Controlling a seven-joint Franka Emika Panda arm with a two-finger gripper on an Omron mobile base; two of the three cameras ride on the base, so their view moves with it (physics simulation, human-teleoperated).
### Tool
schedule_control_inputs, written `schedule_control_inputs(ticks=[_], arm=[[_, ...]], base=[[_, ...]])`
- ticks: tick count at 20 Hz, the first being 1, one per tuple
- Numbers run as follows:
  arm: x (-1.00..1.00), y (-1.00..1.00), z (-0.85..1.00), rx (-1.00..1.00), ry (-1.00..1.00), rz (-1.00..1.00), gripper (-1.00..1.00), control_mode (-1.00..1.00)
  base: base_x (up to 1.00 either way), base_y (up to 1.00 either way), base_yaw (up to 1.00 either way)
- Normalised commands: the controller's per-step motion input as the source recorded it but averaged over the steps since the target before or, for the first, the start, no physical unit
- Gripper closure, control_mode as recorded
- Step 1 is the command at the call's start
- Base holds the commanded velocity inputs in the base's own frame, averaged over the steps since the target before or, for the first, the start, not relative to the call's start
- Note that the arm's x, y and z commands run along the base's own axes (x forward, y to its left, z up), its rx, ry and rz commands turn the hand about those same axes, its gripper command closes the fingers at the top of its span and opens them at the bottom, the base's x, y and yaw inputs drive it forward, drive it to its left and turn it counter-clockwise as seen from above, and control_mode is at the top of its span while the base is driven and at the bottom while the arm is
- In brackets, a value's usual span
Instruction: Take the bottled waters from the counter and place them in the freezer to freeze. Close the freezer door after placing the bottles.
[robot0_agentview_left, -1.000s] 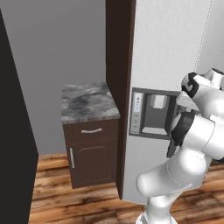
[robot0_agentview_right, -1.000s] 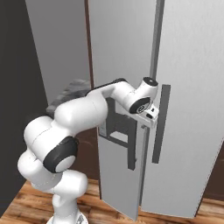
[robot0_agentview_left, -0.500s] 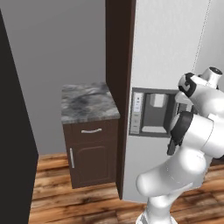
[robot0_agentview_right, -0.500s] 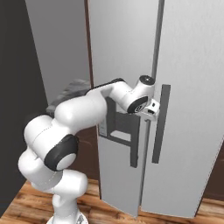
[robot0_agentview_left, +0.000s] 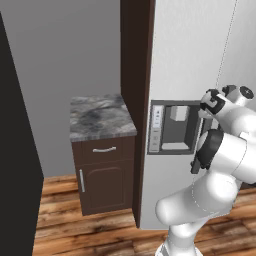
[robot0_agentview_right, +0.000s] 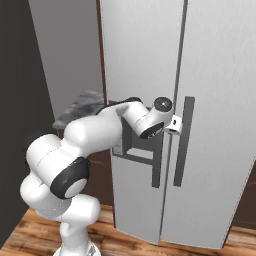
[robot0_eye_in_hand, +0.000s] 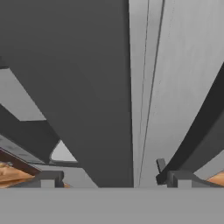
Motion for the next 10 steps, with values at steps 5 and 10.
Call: schedule_control_inputs(ticks=[5,10], arm=[[0.53,0.00,0.00,-0.07,-0.18,0.02,-1.00,-1.00],[0.49,0.00,0.00,-0.08,-0.11,0.00,-1.00,-1.00]], base=[[0.00,0.00,0.00],[0.00,0.00,0.00]])
